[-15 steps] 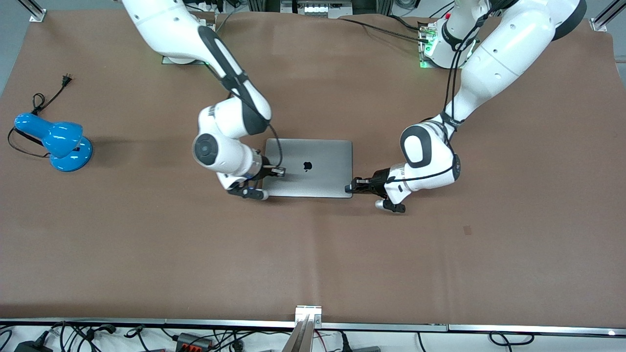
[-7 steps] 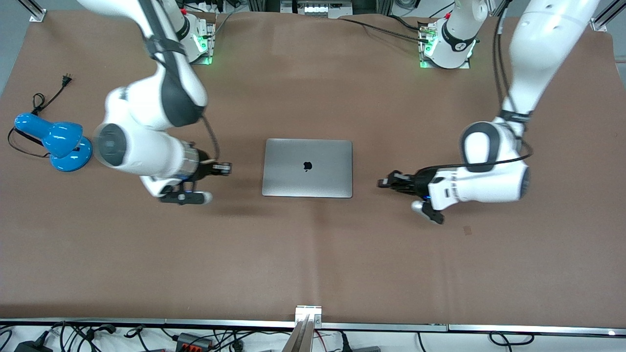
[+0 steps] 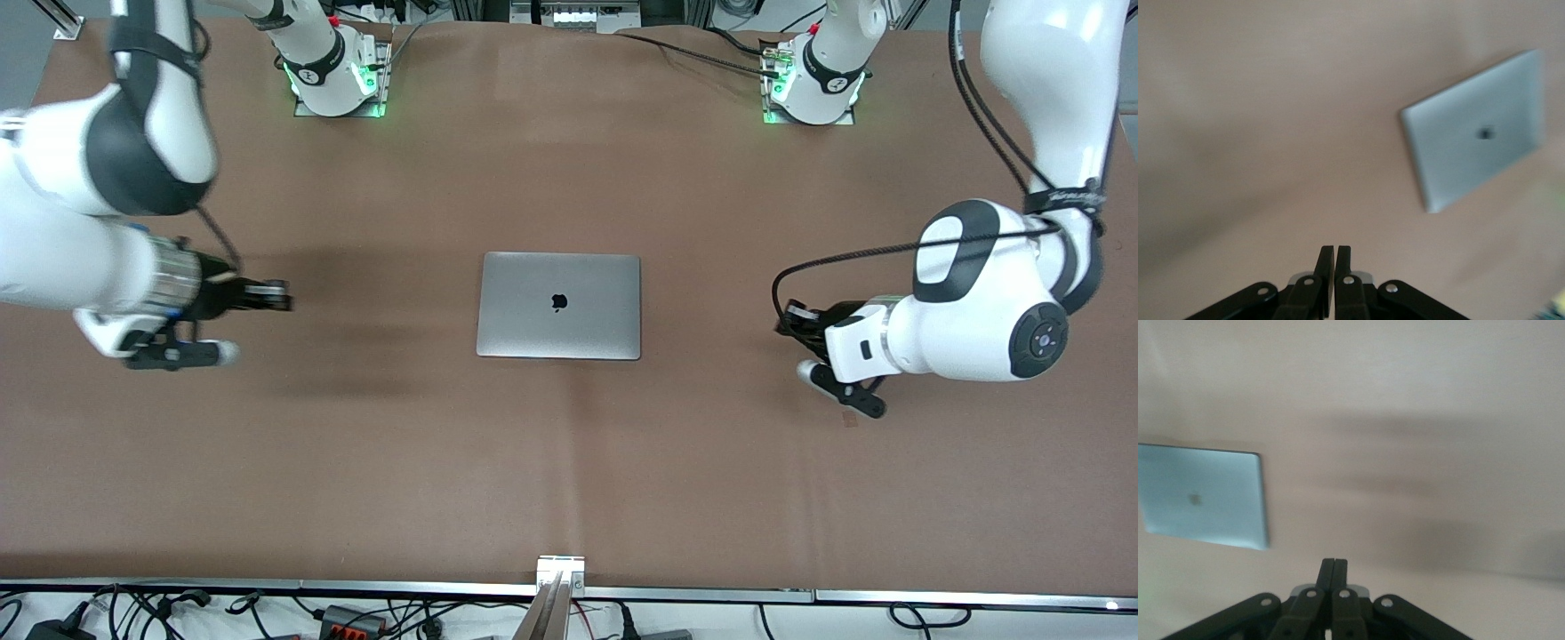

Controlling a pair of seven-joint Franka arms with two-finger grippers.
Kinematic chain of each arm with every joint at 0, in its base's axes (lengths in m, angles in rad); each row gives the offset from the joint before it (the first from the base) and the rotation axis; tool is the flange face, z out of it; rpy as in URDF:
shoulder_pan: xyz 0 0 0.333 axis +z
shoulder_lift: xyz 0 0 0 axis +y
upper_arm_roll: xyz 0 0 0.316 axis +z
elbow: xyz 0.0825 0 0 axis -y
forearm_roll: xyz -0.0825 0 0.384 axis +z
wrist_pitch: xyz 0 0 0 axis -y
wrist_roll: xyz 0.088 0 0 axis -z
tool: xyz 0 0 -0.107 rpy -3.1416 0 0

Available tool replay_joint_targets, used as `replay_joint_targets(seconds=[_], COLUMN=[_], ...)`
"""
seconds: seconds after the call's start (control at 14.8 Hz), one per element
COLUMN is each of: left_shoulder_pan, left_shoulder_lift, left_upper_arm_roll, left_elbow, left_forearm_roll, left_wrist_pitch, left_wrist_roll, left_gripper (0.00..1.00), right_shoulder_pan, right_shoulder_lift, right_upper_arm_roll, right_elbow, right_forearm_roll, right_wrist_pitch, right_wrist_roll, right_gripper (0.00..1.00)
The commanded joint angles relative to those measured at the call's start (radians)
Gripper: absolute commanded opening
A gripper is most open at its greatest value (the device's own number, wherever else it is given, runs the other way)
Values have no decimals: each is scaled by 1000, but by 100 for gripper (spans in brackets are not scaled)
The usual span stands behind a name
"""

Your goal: Close laptop with both arms from behind

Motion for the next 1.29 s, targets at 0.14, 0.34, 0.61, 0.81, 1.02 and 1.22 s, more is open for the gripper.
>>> replay_joint_targets(seconds=[0.14, 0.34, 0.61, 0.81, 1.02, 1.22], left_shoulder_pan=[-8, -3, -2, 9, -67, -160], left_shoulder_lift=[-79, -136, -213, -271, -396, -522], left_upper_arm_roll=[11, 14, 14, 41, 211, 345], left_elbow=[10, 12, 17, 50, -61, -247], left_forearm_roll=[157, 177, 184, 175, 120, 109], left_wrist_pitch=[-44, -138, -274, -298, -281, -91], left_wrist_roll=[-49, -75, -163, -169, -172, -177], left_gripper=[78, 100, 100, 100, 100, 100], right_shoulder_pan=[8, 18, 20, 8, 2, 14], right_shoulder_lift=[-30, -30, -30, -30, -29, -18], right_upper_arm_roll=[-80, -75, -72, -74, -75, -74], right_elbow=[27, 28, 44, 51, 82, 115], right_forearm_roll=[-43, -82, -91, -89, -89, -137], right_wrist_pitch=[-39, -34, -36, -31, -34, -28], right_wrist_roll=[-70, -73, -78, -92, -87, -87], right_gripper=[3, 32, 100, 100, 100, 100])
